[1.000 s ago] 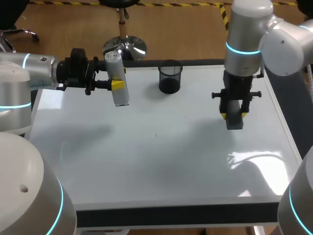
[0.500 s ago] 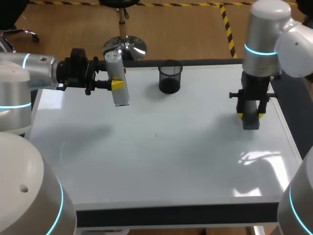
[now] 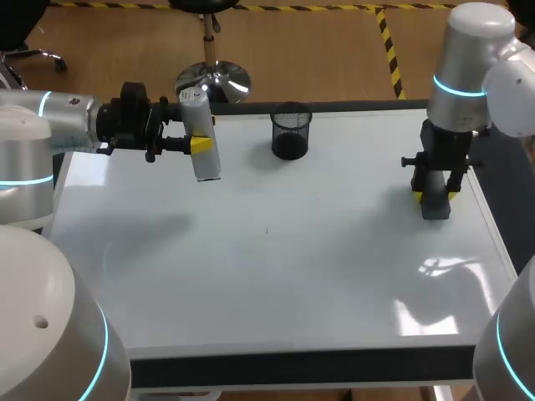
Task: Pick up the inspection probe, press it on each red-marked spot on the whiteboard one by one, put down the probe, pick up the eraser, and wipe off all the red marks.
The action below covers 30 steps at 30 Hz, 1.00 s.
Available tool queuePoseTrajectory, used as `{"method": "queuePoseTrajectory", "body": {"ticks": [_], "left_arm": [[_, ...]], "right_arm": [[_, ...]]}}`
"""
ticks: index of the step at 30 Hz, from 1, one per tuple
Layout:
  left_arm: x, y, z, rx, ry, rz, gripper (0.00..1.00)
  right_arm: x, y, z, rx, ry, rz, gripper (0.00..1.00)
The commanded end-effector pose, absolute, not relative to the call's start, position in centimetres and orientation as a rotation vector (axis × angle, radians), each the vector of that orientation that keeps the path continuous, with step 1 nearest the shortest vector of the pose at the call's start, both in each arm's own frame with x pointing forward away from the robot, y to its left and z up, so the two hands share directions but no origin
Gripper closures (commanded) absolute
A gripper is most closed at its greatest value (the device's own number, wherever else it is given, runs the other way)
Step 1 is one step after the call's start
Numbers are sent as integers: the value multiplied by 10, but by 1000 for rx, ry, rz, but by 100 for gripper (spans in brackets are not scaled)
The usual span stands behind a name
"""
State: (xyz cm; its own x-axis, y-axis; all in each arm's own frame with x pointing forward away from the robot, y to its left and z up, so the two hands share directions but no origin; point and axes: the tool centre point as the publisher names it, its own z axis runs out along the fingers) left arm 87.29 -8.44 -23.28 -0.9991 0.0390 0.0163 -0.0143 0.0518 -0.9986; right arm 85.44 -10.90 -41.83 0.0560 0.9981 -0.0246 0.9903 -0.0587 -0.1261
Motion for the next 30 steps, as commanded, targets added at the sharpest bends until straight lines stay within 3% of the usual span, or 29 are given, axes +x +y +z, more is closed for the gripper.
{"method": "queuePoseTrajectory", "body": {"ticks": [1, 12, 13, 14, 16, 22, 25, 27, 28, 29, 30], "left_arm": [[873, -84, -232, -28, -2248, 2140, 100], [873, -84, -232, -28, -2248, 2140, 100], [873, -84, -232, -28, -2248, 2140, 100], [873, -84, -232, -28, -2248, 2140, 100], [873, -84, -232, -28, -2248, 2140, 100], [873, -84, -232, -28, -2248, 2140, 100], [873, -84, -232, -28, -2248, 2140, 100], [873, -84, -232, -28, -2248, 2140, 100], [873, -84, -232, -28, -2248, 2140, 100], [873, -84, -232, -28, -2248, 2140, 100], [873, -84, -232, -28, -2248, 2140, 100]], "right_arm": [[852, -108, -420, -2216, -2128, 146, 100], [854, -104, -422, -2194, -2173, 138, 100], [854, -104, -422, -2193, -2174, 137, 95], [854, -103, -422, -2193, -2176, 138, 84], [854, -103, -423, -2191, -2174, 138, 80], [855, -102, -425, -2186, -2170, 135, 87], [855, -101, -426, -2185, -2170, 134, 61], [855, -101, -425, -2191, -2165, 128, 49], [855, -101, -424, -2192, -2165, 125, 20], [855, -101, -423, -2194, -2166, 122, 2], [855, -100, -422, -2196, -2166, 119, 0]]}}
